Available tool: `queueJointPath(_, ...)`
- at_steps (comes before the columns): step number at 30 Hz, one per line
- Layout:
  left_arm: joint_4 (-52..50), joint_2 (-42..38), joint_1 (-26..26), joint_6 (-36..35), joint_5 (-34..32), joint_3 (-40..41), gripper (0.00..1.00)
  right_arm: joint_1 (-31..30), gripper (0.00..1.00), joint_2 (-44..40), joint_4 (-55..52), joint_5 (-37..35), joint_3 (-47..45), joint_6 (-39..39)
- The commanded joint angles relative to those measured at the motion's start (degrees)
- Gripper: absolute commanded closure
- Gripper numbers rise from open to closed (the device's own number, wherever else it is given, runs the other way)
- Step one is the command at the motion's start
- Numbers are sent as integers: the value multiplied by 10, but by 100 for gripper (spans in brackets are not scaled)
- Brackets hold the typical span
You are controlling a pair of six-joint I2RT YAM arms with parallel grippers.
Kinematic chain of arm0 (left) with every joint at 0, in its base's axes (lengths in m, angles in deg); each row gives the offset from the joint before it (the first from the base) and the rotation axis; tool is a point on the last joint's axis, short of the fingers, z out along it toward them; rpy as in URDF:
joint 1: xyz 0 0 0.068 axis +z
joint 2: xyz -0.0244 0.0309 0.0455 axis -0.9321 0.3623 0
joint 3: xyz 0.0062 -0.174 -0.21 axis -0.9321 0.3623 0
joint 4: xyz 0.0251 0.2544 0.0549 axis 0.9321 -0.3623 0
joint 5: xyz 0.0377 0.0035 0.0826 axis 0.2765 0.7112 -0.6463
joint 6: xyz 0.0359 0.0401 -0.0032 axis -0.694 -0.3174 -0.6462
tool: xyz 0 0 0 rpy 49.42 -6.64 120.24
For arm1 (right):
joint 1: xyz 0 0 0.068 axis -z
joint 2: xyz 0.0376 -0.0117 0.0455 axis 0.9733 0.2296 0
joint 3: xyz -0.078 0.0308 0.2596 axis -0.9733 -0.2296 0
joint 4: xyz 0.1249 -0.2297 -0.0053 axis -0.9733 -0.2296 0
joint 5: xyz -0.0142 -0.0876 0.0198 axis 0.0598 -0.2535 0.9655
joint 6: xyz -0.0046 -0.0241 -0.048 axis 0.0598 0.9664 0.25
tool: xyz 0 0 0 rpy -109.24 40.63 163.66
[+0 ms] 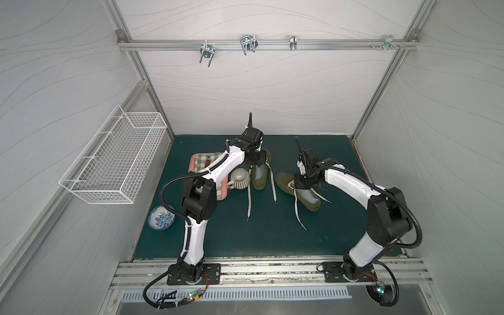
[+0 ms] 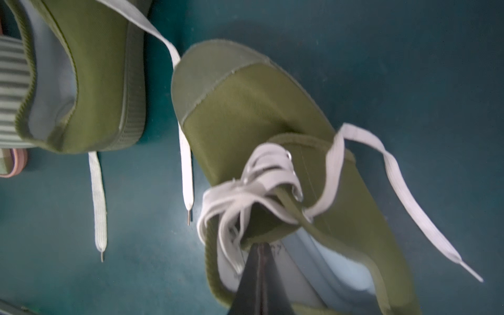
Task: Insert the insole into the shoe
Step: Adjust the shoe at the center of the board.
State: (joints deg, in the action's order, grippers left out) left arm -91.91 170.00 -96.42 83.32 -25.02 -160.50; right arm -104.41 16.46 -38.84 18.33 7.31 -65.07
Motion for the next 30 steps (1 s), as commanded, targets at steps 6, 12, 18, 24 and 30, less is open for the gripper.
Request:
queueJointPath(6, 1, -37, -3, 0, -3, 44, 100, 11, 100, 41, 26, -4, 29, -3)
queueJointPath(12, 0, -50, -3, 2, -4, 68, 100, 13, 100, 76, 43, -21, 22, -5)
queueJointPath(18, 5, -63, -3, 4, -7, 95, 100, -9, 100, 74, 45, -60, -9, -10)
queueJointPath(24, 12, -67, -3, 10, 0, 114, 100, -13, 100, 62, 17, -75, -24, -18)
queueJointPath(30, -7, -72, -3, -3, -8, 98, 100, -11, 100, -6, -86, -96, 49, 49)
